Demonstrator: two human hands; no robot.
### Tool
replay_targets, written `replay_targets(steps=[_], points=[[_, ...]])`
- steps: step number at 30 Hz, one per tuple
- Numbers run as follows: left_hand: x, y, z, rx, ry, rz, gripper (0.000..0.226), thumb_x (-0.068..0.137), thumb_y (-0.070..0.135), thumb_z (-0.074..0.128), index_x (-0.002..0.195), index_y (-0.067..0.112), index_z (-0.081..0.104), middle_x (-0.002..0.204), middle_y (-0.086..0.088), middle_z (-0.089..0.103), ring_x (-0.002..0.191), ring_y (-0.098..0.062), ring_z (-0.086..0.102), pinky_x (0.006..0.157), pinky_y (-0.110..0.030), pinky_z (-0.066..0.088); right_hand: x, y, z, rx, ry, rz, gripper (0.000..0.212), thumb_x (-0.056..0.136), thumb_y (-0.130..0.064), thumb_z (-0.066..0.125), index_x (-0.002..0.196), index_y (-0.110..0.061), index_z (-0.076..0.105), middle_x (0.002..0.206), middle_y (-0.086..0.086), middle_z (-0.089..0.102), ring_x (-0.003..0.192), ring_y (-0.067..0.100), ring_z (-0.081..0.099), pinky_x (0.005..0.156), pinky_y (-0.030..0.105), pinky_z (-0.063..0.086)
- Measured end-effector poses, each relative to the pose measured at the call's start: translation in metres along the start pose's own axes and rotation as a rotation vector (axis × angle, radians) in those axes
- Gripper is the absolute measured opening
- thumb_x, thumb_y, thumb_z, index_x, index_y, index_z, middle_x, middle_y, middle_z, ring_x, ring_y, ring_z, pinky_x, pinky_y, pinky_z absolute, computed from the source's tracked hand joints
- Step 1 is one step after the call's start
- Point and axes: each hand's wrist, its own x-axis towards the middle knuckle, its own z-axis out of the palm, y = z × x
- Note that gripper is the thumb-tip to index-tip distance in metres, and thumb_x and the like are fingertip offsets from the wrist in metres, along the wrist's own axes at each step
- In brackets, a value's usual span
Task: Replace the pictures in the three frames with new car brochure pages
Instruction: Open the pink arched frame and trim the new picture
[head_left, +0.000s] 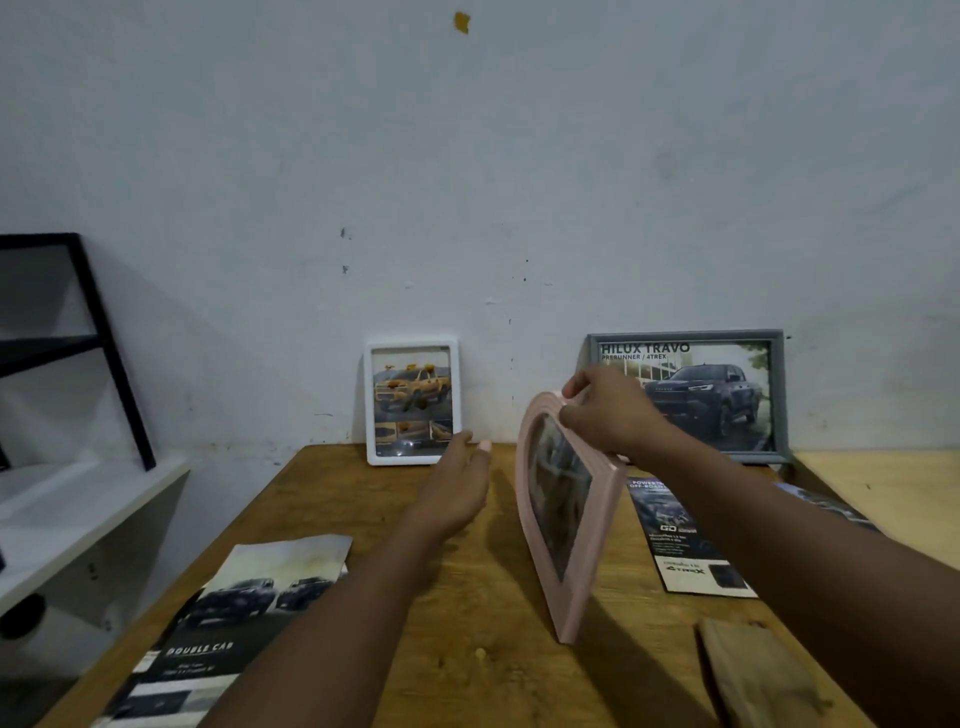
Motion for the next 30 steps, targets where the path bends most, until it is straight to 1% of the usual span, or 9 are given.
replay_targets(steps=[2, 5, 7, 11, 14, 17, 21, 24, 30], points=[[0.002, 0.013, -0.005, -0.070, 0.031, 0.034, 0.053, 0.109, 0.048, 0.033, 0.158, 0.031, 0.026, 0.139, -0.006, 0.052, 0.100, -0.023, 0.067, 0.084, -0.044, 0.061, -0.006, -0.013, 0.003, 0.024, -0.044, 0.010, 0.016, 0.091, -0.023, 0.065, 0.104, -0.015, 0.061, 0.099, 0.005, 0.062, 0.079, 0.020, 0.064, 0.061, 0.034, 0.059], [0.005, 0.028, -0.018, -0.159, 0.058, 0.049, 0.052, 0.108, 0.049, 0.033, 0.157, 0.032, 0.029, 0.142, -0.006, 0.048, 0.103, -0.024, 0.066, 0.079, -0.045, 0.063, -0.016, -0.029, 0.012, 0.207, -0.191, 0.060, 0.017, 0.098, -0.030, 0.059, 0.105, -0.015, 0.060, 0.095, 0.009, 0.066, 0.076, 0.023, 0.069, 0.052, 0.033, 0.059], [0.008, 0.032, -0.027, -0.166, 0.071, 0.067, 0.050, 0.107, 0.052, 0.032, 0.154, 0.034, 0.032, 0.148, -0.008, 0.045, 0.112, -0.028, 0.062, 0.083, -0.048, 0.061, -0.020, -0.032, 0.021, 0.205, -0.246, 0.031, 0.020, 0.098, -0.032, 0.058, 0.108, -0.016, 0.061, 0.096, 0.008, 0.068, 0.079, 0.022, 0.071, 0.060, 0.036, 0.062], [0.010, 0.024, -0.049, -0.011, 0.126, 0.038, 0.059, 0.104, 0.053, 0.045, 0.157, 0.033, 0.029, 0.159, -0.004, 0.039, 0.136, -0.032, 0.047, 0.109, -0.051, 0.044, -0.021, -0.019, 0.047, 0.073, -0.284, -0.010, 0.016, 0.096, -0.033, 0.061, 0.104, -0.019, 0.061, 0.098, 0.003, 0.065, 0.087, 0.019, 0.065, 0.067, 0.032, 0.058], [0.005, -0.002, -0.052, 0.045, 0.117, -0.038, 0.067, 0.103, 0.049, 0.051, 0.161, 0.029, 0.023, 0.164, -0.005, 0.033, 0.143, -0.033, 0.041, 0.112, -0.049, 0.042, -0.023, 0.009, 0.075, -0.092, -0.268, 0.009, 0.013, 0.091, -0.035, 0.065, 0.099, -0.025, 0.061, 0.104, 0.000, 0.066, 0.089, 0.013, 0.061, 0.080, 0.036, 0.057], [-0.007, -0.035, -0.046, 0.046, 0.078, -0.106, 0.068, 0.104, 0.049, 0.048, 0.162, 0.031, 0.017, 0.165, -0.007, 0.029, 0.145, -0.033, 0.038, 0.116, -0.051, 0.038, -0.038, 0.034, 0.099, -0.139, -0.288, 0.053, 0.030, 0.091, -0.037, 0.062, 0.119, -0.026, 0.059, 0.121, -0.002, 0.059, 0.099, 0.012, 0.055, 0.080, 0.029, 0.053], [-0.022, -0.069, -0.027, 0.235, -0.026, -0.179, 0.063, 0.101, 0.053, 0.049, 0.155, 0.025, 0.031, 0.156, -0.005, 0.044, 0.137, -0.029, 0.047, 0.109, -0.049, 0.043, -0.060, 0.056, 0.119, -0.289, -0.322, -0.015, 0.040, 0.094, -0.044, 0.055, 0.130, -0.028, 0.052, 0.138, 0.000, 0.048, 0.122, 0.018, 0.044, 0.100, 0.039, 0.044], [-0.019, -0.081, -0.016, 0.381, -0.052, -0.094, 0.059, 0.101, 0.054, 0.049, 0.151, 0.027, 0.039, 0.154, -0.003, 0.045, 0.139, -0.026, 0.045, 0.110, -0.047, 0.042, -0.066, 0.062, 0.129, -0.396, -0.292, -0.069, 0.045, 0.095, -0.050, 0.048, 0.134, -0.027, 0.047, 0.144, 0.001, 0.042, 0.131, 0.020, 0.035, 0.107, 0.043, 0.035], [-0.002, -0.092, 0.001, 0.453, -0.010, 0.029, 0.064, 0.105, 0.053, 0.039, 0.161, 0.024, 0.022, 0.166, -0.002, 0.027, 0.153, -0.024, 0.023, 0.122, -0.045, 0.025, -0.037, 0.061, 0.148, -0.462, -0.274, -0.176, 0.048, 0.096, -0.052, 0.044, 0.137, -0.027, 0.046, 0.146, -0.002, 0.043, 0.135, 0.019, 0.034, 0.110, 0.045, 0.030]])
